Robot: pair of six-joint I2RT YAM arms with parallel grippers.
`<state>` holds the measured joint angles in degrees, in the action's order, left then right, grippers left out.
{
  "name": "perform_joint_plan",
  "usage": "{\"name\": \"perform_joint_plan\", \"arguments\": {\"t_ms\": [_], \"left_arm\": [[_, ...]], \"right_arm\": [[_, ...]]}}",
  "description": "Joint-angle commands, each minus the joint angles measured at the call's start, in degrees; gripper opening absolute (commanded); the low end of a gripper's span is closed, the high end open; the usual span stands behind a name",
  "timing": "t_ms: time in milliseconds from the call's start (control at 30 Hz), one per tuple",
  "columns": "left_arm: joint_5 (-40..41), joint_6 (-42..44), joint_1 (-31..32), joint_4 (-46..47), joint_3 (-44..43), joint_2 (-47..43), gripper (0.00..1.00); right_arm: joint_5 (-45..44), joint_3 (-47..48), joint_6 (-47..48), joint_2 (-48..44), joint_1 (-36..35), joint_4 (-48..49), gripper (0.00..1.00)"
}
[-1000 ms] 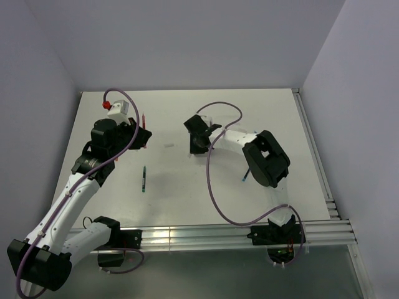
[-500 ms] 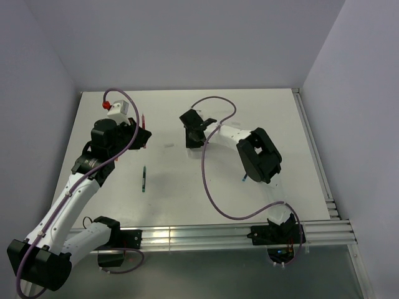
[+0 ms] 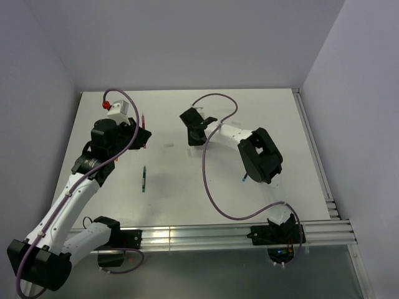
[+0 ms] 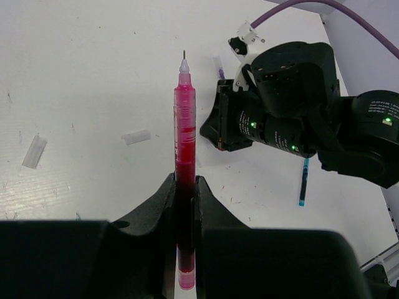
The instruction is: Insert the pens into the pen caps
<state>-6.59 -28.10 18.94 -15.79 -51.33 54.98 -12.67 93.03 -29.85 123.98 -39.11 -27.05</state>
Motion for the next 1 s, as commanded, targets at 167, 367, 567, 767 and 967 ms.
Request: {"name": "perform_joint_plan", "arguments": {"t_ms": [167, 367, 567, 767, 967], "left_arm": [[0.09, 0.94, -0.22, 1.2, -0.26, -1.1, 0.0], [0.0, 0.94, -0.22, 1.2, -0.26, -1.02, 0.0], [-0.09, 0.85, -0.22, 1.29, -0.17, -1.02, 0.0], [-0.18, 1.03, -0.22, 1.29, -0.26, -0.93, 0.0], [-0.35, 0.94, -0.22, 1.38, -0.17, -0.75, 0.0]], "right_arm": [[-3.86, 2.33, 1.19, -5.24, -2.28, -1.52, 0.22], [-3.77, 2.77, 1.37, -5.59, -4.12, -1.78, 0.25], [-3.77, 3.73, 1.72, -4.81, -5.27, -2.39, 0.26], [-3.51, 4.52, 1.81, -3.05, -5.54, -2.83, 0.26], [-3.77, 5.31, 2.16, -1.99, -5.54, -3.71, 0.27]]}}
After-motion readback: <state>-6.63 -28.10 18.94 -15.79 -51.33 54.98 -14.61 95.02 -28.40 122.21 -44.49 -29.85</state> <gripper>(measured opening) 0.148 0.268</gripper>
